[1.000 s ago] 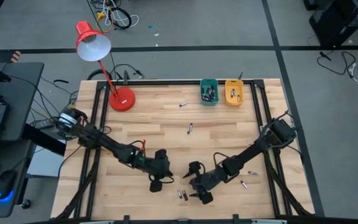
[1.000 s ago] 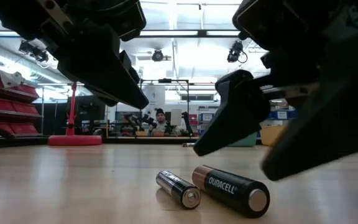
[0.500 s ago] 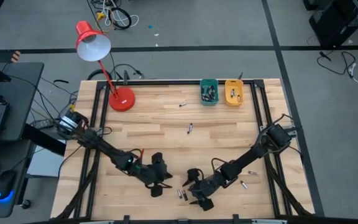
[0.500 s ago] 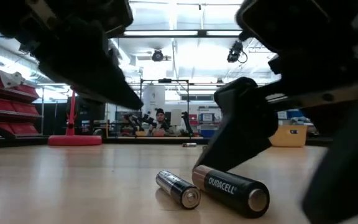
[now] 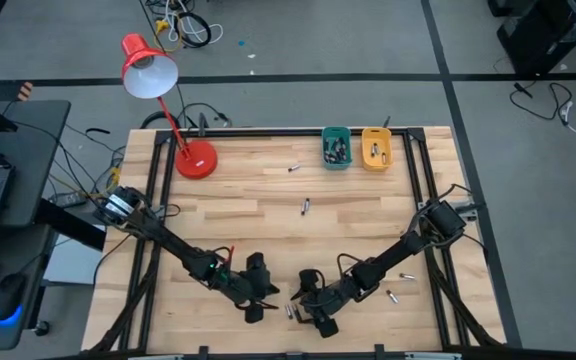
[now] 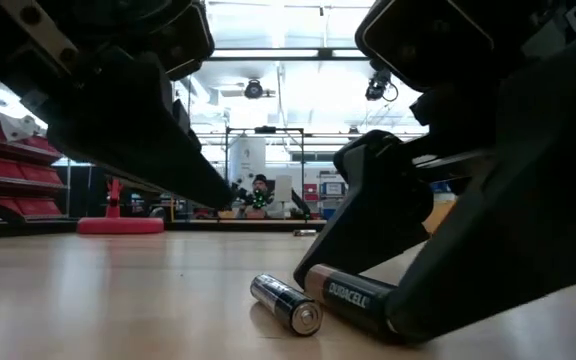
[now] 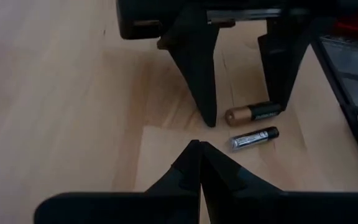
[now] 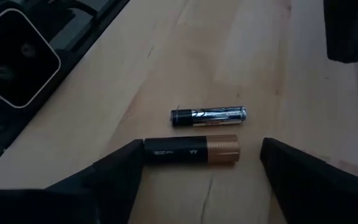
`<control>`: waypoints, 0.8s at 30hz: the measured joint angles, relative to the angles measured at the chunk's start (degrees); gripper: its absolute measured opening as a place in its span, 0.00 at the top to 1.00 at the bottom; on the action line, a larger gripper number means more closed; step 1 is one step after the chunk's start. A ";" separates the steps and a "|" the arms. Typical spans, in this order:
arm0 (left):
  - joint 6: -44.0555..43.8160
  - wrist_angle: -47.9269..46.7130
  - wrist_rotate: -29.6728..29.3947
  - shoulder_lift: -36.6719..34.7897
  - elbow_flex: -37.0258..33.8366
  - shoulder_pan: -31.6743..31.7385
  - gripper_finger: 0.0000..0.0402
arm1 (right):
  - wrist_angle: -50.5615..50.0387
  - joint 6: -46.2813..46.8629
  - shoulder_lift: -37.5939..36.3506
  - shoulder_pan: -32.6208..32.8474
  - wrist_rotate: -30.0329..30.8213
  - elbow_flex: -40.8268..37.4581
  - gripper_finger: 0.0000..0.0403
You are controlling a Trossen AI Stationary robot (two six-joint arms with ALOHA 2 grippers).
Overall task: Sort batteries
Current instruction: Put the black battery into the green bin
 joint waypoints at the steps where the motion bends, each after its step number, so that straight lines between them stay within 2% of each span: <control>1: -0.02 0.24 -0.01 0.00 -0.01 0.01 0.96 | 0.00 -0.01 0.02 0.00 0.03 0.00 0.24; 6: 0.02 0.45 -0.32 0.00 -0.01 0.02 0.96 | -0.11 -0.26 0.05 -0.04 -0.01 -0.02 0.29; 17: -0.04 0.63 -0.33 0.00 -0.01 0.02 0.96 | -0.19 -0.46 0.09 -0.04 0.07 -0.07 0.31; 24: -1.45 0.62 -0.31 0.00 -0.01 0.02 0.96 | -0.28 -0.45 0.14 -0.04 0.46 -0.09 0.41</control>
